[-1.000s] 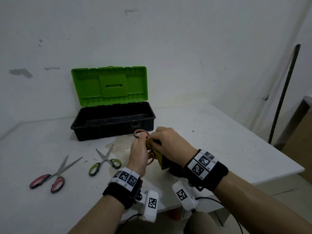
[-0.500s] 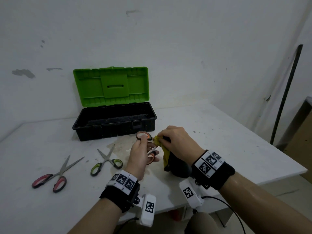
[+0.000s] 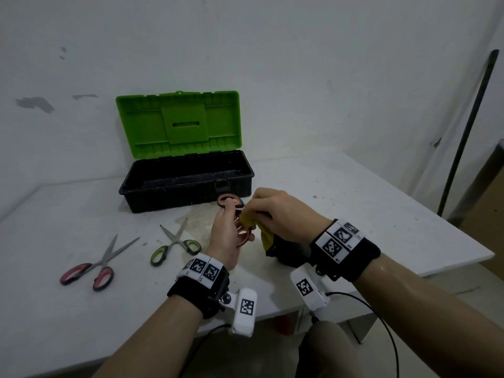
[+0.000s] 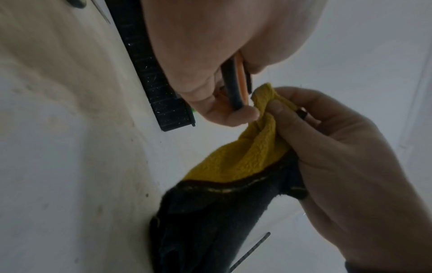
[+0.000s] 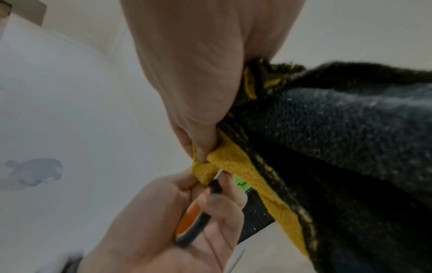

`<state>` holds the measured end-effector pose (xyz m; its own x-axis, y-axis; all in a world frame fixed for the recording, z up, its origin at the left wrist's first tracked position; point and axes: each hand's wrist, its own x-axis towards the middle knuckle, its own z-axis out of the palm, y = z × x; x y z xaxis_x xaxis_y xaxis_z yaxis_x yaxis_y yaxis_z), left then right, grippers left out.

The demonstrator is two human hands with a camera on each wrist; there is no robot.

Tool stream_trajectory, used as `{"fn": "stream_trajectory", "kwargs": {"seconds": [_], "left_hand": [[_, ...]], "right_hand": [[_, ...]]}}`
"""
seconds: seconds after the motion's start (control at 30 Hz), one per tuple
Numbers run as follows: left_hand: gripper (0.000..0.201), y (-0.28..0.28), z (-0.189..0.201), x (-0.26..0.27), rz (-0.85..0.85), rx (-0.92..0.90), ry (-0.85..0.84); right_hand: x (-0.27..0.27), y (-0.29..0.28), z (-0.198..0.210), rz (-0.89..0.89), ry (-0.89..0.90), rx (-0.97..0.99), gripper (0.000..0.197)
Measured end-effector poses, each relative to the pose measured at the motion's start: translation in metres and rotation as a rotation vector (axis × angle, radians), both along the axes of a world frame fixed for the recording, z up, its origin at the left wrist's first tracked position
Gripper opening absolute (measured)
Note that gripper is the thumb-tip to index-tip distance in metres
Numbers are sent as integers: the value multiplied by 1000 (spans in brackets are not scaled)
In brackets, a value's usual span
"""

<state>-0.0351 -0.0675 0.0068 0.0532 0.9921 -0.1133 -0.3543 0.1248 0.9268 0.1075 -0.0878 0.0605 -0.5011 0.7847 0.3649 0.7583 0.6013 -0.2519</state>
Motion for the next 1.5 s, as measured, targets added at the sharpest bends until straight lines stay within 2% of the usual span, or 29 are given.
{"fn": "stream_trajectory", "kwargs": {"seconds": [0.1,0.2,0.4,0.6,0.77,0.9,0.97,1.1,1.27,1.43,1.5], "left_hand": [[51,-1,0,1,-25,-4,-2],[45,-2,0,-3,9,-5,-1],[46,-2,-1,3,-10,15,11],[42,0,-3,0,45,-13,-42],[39,-1,-3,7,17,7,-37],[40,2,-4,5,57,-1,-67],[42,4,-5,4,63,11,-55],[42,1,-5,9,43,91,9],[37,1,-2,3,121,45,-57],[43,2,-6,8,70,81,-14],[42,2,-7,10,75,84,-7]], "right_hand": [[-5,-2,-4,43,-137,39,20],[3,4,0,3,-202,88,19],[-6,-5,-13,15,-96,77,17],[16,0,-9,-152,-14,52,20],[4,-6,-20,-122,42,59,20],[16,0,-20,-274,132,60,21],[15,-2,-18,-254,166,83,20],[-5,-11,-24,-166,112,64,20],[12,-2,-29,-325,194,63,19],[-6,-11,-31,-187,183,97,18],[-7,-10,-36,-185,172,90,18]]}}
